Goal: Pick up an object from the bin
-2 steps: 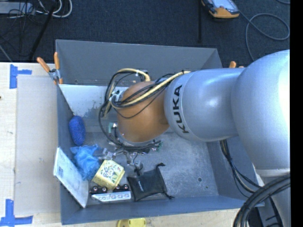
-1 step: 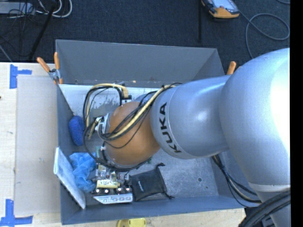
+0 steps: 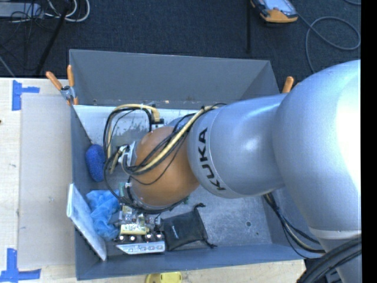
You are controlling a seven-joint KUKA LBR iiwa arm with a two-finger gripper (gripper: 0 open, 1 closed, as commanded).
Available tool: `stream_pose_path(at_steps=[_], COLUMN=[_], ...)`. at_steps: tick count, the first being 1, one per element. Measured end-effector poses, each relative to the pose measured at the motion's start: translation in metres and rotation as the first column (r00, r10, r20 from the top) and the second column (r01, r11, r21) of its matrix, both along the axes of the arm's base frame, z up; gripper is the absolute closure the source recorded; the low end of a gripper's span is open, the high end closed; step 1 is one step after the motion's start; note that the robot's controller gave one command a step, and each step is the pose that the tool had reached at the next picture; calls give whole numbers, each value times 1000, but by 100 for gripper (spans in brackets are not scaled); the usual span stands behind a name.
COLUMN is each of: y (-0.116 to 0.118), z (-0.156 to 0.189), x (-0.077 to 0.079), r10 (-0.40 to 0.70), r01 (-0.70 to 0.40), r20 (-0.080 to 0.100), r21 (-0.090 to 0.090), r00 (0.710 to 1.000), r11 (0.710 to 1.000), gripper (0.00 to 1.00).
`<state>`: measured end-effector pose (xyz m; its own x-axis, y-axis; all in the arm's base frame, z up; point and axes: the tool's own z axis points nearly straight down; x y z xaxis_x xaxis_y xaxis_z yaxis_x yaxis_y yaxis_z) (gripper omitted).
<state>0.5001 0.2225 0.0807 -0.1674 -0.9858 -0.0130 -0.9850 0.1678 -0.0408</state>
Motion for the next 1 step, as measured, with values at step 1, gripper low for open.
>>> stream_pose_path(at_steps=[1], y=[-10], z=[42], x=[-13], r10=[1], r01=[-1], r20=[-32], r21=[-3], r00=[1000], r11=[1000], gripper=[100])
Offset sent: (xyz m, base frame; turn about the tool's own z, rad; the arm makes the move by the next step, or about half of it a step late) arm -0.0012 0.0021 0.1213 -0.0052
